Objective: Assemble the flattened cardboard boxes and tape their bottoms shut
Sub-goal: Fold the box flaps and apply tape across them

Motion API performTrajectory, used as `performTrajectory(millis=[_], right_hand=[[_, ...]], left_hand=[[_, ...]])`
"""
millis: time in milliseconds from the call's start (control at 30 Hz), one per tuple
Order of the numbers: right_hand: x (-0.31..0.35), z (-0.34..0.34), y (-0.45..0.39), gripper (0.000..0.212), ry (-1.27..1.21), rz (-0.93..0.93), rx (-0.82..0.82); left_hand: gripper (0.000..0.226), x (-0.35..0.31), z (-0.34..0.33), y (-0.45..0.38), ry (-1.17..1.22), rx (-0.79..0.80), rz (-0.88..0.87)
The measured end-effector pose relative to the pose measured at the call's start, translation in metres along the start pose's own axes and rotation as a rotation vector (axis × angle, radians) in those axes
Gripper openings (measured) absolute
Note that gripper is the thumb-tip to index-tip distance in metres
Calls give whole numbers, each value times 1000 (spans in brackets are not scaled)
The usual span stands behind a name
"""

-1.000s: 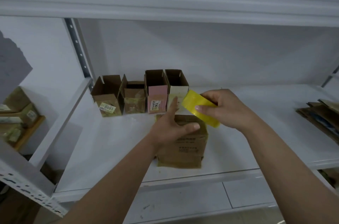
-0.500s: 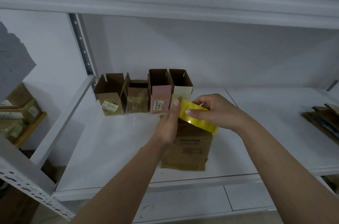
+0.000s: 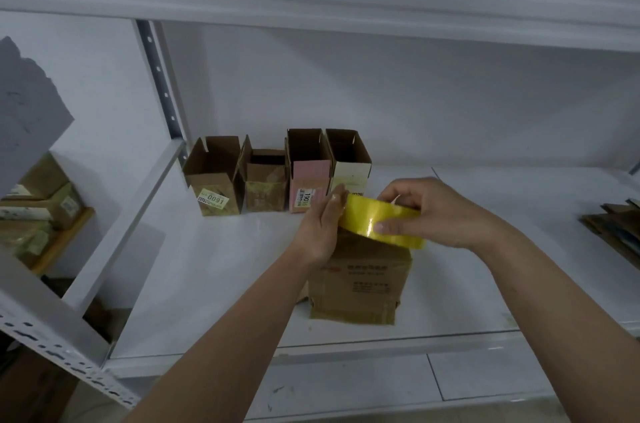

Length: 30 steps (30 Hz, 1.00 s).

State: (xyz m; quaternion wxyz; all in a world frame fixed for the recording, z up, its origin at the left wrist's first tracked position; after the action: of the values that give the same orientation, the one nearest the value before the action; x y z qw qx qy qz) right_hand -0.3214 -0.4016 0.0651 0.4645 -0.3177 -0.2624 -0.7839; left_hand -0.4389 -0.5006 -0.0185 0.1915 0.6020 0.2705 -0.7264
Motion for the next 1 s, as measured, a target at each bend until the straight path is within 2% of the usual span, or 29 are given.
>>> performTrajectory(millis=[67, 133, 267, 400, 467, 533, 567, 667, 733, 833, 933, 1000], right_hand=[[8, 13, -2, 43, -27, 26, -109], [10, 24, -8, 61, -25, 22, -194], [2, 28, -16, 89, -13, -57, -196], [1, 24, -20, 74, 9, -96, -126], [-2, 23, -20, 69, -8, -121, -52], [-10, 22, -16, 55, -78, -138, 46], [-17, 20, -13, 54, -131, -142, 97], [-40, 17, -8, 71, -359, -149, 164], [-45, 18, -9, 68, -449, -122, 126], [-34, 24, -13, 55, -411, -110, 4], [-19, 36, -19, 75, -241, -74, -114], [-16, 38, -19, 80, -170, -68, -135]], left_hand=[[59, -5, 1, 0, -20, -5, -32], [56, -7, 0, 0, -8, 1, -39], [53, -7, -1, -1, -6, -4, -61], [50, -1, -1, 0, 29, -29, -60], [50, 0, 1, 1, 106, -54, -35], [50, 3, 3, 2, 162, -80, 1], [48, 5, 3, 2, 168, -88, 10], [43, 4, 3, 5, 141, -99, -23], [42, 4, 1, 6, 79, -85, -63], [44, 6, 2, 5, 3, -67, -91], [44, 6, 7, 6, -63, -90, -136], [43, 6, 8, 6, -73, -116, -164]])
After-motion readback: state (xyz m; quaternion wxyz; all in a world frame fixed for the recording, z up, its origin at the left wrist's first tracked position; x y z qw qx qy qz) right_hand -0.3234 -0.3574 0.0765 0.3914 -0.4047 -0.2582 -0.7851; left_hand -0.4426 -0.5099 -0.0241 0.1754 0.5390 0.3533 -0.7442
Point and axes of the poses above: each hand's wrist, its own y-axis away from the middle knuckle, its own z-axis out of the back of the hand, x = y × z, the point moved 5 cm from there along -y, towards the middle knuckle, and after that the axes turned 7 degrees about -z, right-handed, at the moved point
